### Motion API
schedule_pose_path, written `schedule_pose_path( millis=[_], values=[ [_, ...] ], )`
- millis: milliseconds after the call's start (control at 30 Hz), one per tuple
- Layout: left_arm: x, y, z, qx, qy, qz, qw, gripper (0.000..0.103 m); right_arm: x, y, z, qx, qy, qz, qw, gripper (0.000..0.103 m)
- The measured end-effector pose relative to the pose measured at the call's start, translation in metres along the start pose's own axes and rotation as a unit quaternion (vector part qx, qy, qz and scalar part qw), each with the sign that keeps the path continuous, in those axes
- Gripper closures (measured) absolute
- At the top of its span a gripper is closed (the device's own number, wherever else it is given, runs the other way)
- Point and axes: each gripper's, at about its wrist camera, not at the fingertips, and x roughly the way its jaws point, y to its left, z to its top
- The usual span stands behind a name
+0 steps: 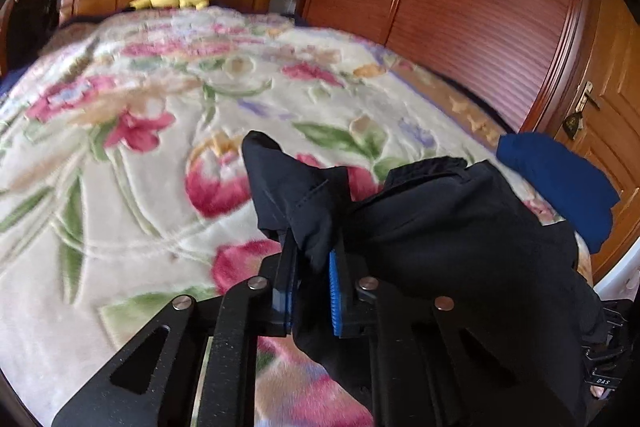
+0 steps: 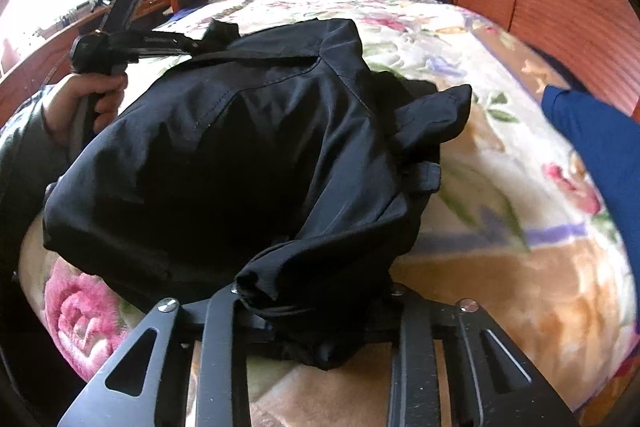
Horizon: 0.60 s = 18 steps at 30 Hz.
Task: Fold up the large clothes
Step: 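Carry the coat bundle with both tools toward the blue pillow by the wardrobe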
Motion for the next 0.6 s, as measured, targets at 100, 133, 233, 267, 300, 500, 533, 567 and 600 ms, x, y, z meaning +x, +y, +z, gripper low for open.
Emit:
schedule_pose_path(
  millis=[100, 133, 233, 267, 300, 500, 533, 567, 600],
  values=[
    [-0.024, -0.004, 0.002, 0.002, -0.024, 0.005, 0.9997, 0.090, -0.009, 0.006, 0.005, -0.005, -0.007, -0.015, 1.000, 0.081],
    [-0.029, -0.006, 0.003, 0.008, -0.029, 0.009, 0.9995, 0.090, -0.013, 0.007, 0.007, -0.006, -0.013, -0.020, 1.000, 0.082],
    [-0.049, -0.013, 0.001, 0.029, -0.050, 0.027, 0.9980, 0.091, -0.025, 0.009, 0.012, -0.009, -0.031, -0.027, 0.999, 0.084],
    [-0.052, -0.013, 0.000, 0.030, -0.053, 0.028, 0.9978, 0.091, -0.027, 0.009, 0.012, -0.010, -0.035, -0.027, 0.999, 0.085],
    [-0.057, -0.014, -0.001, 0.031, -0.058, 0.030, 0.9974, 0.091, -0.030, 0.008, 0.011, -0.011, -0.039, -0.028, 0.999, 0.085],
    [-0.079, -0.016, -0.003, 0.037, -0.076, 0.033, 0.9959, 0.091, -0.034, 0.000, 0.004, -0.017, -0.052, -0.023, 0.998, 0.086],
    [-0.083, -0.019, -0.003, 0.043, -0.080, 0.037, 0.9952, 0.091, -0.037, -0.002, 0.002, -0.017, -0.057, -0.021, 0.998, 0.087],
    [-0.086, -0.022, -0.003, 0.047, -0.084, 0.040, 0.9945, 0.091, -0.039, -0.004, -0.001, -0.020, -0.060, -0.020, 0.998, 0.087],
    [-0.089, -0.025, -0.003, 0.050, -0.088, 0.042, 0.9939, 0.091, -0.041, -0.003, 0.000, -0.023, -0.063, -0.022, 0.997, 0.087]
  ],
)
